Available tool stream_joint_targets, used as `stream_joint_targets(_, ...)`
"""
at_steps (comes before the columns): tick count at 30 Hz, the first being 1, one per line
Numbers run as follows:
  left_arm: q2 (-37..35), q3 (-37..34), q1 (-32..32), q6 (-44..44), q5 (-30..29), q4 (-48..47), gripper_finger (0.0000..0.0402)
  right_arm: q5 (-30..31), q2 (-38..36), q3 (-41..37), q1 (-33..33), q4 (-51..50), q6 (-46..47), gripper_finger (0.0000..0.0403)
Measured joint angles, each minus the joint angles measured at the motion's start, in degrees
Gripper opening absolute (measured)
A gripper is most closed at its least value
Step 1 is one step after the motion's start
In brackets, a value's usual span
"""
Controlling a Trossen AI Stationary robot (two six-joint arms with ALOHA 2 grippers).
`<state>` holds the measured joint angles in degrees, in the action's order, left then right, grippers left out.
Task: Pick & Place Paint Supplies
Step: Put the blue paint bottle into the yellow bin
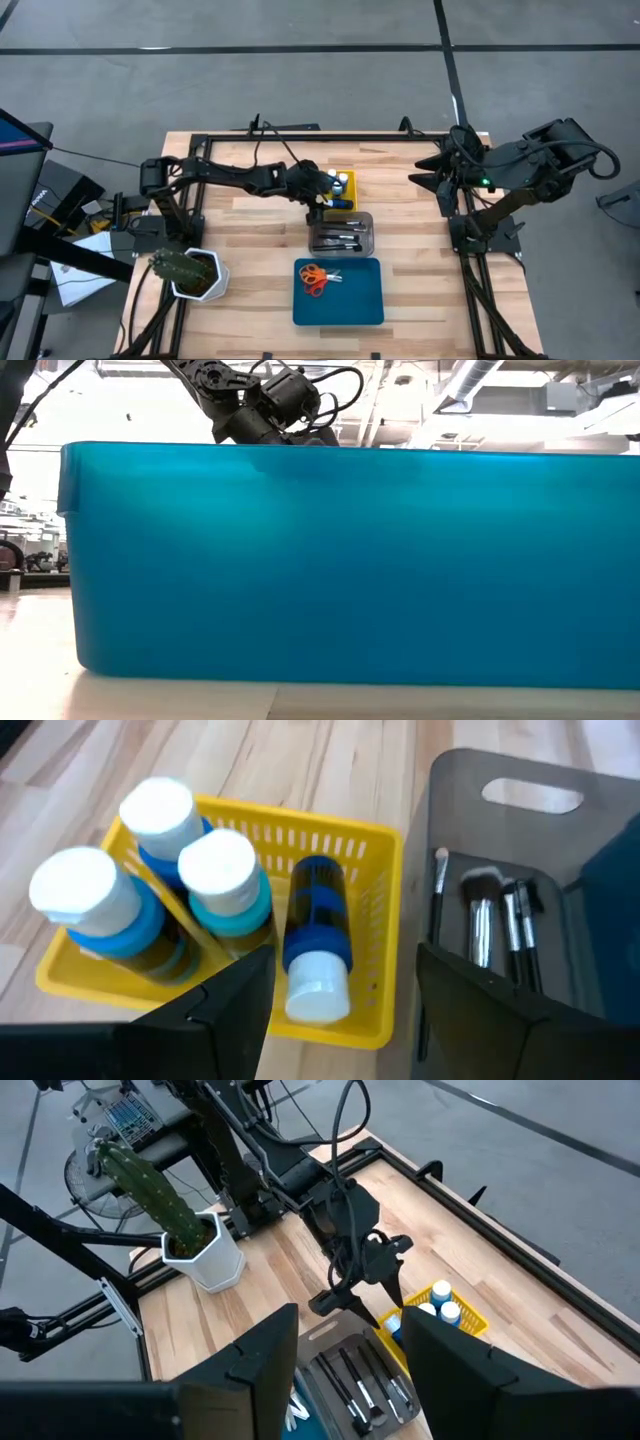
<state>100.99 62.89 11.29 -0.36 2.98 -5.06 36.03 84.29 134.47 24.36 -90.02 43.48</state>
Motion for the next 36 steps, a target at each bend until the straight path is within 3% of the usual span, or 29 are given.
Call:
stream_joint_targets(21,2.69,0.0,0.34,3.02,-2.6,0.02,0.0237,-0.07,0.0,0.0,0.0,0.0,-0.13,0.0175)
stream_joint_targets(36,2.69,0.02,0.15,6.21,-1.07,-0.84,0.0237,-0.15,0.0,0.0,0.0,0.0,-0.37,0.0175)
